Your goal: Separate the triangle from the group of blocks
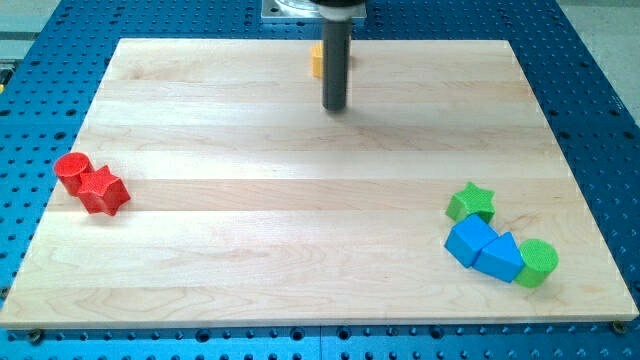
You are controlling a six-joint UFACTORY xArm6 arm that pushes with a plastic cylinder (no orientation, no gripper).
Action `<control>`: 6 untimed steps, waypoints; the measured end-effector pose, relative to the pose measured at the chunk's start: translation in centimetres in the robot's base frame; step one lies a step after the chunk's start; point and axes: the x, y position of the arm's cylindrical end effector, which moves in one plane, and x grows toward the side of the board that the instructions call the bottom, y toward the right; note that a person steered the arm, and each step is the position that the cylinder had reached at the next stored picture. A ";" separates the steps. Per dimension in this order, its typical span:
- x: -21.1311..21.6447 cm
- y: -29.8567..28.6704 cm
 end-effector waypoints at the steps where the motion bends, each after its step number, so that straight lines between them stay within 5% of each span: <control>1: 6.2 7.2; 3: 17.2 20.7; 4: 21.4 20.4; 6: 22.3 11.6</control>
